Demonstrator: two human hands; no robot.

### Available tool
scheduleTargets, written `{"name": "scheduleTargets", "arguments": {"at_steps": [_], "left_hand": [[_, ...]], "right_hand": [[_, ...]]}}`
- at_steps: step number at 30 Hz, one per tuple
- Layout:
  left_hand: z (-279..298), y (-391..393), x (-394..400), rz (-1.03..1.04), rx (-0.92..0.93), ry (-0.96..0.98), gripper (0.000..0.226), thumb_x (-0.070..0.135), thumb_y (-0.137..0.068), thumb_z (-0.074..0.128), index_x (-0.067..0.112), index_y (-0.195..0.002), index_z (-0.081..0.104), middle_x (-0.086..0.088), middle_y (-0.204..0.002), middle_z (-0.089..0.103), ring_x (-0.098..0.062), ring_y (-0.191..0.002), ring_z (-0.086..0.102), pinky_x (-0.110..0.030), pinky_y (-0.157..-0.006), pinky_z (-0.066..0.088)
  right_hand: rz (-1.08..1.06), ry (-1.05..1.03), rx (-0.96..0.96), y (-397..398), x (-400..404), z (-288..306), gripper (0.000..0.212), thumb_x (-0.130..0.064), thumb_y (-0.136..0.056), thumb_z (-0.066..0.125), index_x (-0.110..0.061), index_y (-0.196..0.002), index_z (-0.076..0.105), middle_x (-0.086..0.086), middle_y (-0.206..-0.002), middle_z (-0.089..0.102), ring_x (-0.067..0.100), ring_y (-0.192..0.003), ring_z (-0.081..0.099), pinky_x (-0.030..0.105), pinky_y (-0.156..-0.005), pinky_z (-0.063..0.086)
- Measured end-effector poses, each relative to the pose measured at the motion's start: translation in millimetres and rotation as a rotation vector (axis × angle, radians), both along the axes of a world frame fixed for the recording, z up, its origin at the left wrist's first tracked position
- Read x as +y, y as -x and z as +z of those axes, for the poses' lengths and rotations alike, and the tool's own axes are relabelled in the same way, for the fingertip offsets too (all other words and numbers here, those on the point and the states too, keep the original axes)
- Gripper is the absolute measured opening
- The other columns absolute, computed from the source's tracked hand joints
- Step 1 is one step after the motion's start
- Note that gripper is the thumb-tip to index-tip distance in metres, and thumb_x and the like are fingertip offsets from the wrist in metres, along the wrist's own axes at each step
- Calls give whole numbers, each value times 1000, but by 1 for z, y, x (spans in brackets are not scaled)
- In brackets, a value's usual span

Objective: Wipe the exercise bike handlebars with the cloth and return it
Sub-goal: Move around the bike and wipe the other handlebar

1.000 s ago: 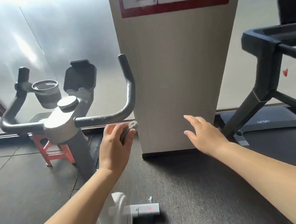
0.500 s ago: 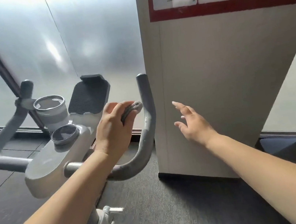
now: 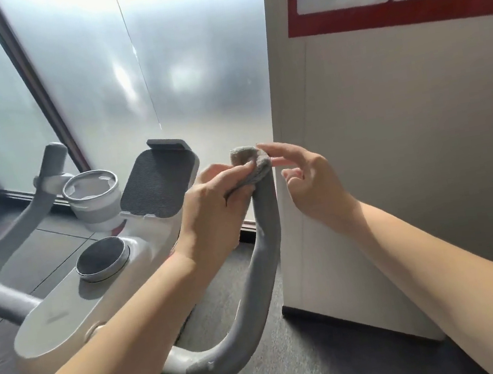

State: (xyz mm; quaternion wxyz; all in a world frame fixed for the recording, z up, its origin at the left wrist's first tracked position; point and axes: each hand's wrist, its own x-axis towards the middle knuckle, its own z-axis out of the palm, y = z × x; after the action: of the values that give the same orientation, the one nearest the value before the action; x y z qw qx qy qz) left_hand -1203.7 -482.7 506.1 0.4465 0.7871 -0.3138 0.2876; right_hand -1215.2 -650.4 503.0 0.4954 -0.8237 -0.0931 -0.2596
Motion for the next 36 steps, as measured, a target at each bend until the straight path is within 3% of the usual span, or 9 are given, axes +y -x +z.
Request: {"name": "scheduleTargets", "arguments": {"at_steps": [4, 11, 15, 22, 25, 29, 31, 33, 36], "left_hand": [[-3, 11, 16, -105, -62, -181, 30, 2, -79, 68, 14, -106, 70, -2, -89, 61, -10, -80, 56, -18, -74, 48], [20, -8, -5, -68, -45, -73, 28, 7, -88, 57, 15, -113, 65, -6, -98, 58, -5, -85, 53, -10, -78, 44], [-10, 21, 14, -91, -65, -386, 34, 4, -88, 47, 18, -111, 67, -8, -100, 59, -21, -82, 57, -17, -68, 42], [35, -7, 3, -57, -63, -141, 27, 18, -88, 52, 10, -110, 68, -5, -97, 60, -10, -84, 55, -15, -78, 46], [20, 3, 2, -27, 17, -291, 35, 6, -92, 47, 22, -119, 61, 5, -101, 53, -7, -89, 46, -12, -76, 34], [-15, 24, 29, -183, 32, -434, 33, 1, -87, 54, 18, -112, 67, -8, -100, 61, -4, -82, 46, -16, -75, 37], [-12, 27, 41, -313, 72, -372, 25, 3, -84, 60, 13, -104, 71, -2, -89, 60, -1, -75, 53, -9, -71, 40], [3, 18, 38, -242, 58, -272, 24, 3, -85, 60, 13, -104, 71, 2, -95, 63, 1, -83, 58, -4, -74, 40], [24, -5, 19, -113, 27, -155, 28, -3, -86, 57, 9, -109, 68, -1, -102, 61, 5, -91, 59, -7, -81, 44]], "right_hand": [[12, -66, 21, -1, -1, -1, 74, 19, -72, 29, -27, -120, 60, -12, -116, 64, -4, -98, 61, 9, -84, 45], [19, -54, 41, 1, -1, -2, 68, 6, -69, 28, -21, -123, 60, -6, -120, 65, 0, -101, 63, 12, -86, 45], [24, -41, 53, 6, -1, -1, 78, 16, -70, 28, -32, -126, 55, -13, -123, 62, -8, -100, 60, 8, -85, 44], [17, -16, 84, 9, 3, 0, 77, 7, -67, 26, -24, -132, 52, -7, -128, 61, 7, -109, 62, 9, -91, 43], [12, 0, 134, 12, 3, -1, 80, 8, -69, 27, -31, -135, 48, -15, -129, 57, 4, -113, 58, 10, -88, 42], [15, 22, 158, 16, 5, 0, 80, 14, -75, 30, -35, -137, 45, -21, -133, 51, 5, -121, 52, 13, -93, 41], [12, -32, 169, 17, 6, 0, 71, 12, -83, 36, -33, -136, 46, -18, -134, 51, 6, -126, 48, 19, -102, 42], [1, -40, 163, 17, 7, 4, 62, 8, -87, 42, -32, -135, 48, -13, -137, 52, 5, -128, 46, 26, -109, 39], [-18, -32, 192, 19, 9, 9, 65, 12, -85, 38, -29, -135, 49, -13, -134, 53, 3, -128, 44, 19, -107, 38]]}}
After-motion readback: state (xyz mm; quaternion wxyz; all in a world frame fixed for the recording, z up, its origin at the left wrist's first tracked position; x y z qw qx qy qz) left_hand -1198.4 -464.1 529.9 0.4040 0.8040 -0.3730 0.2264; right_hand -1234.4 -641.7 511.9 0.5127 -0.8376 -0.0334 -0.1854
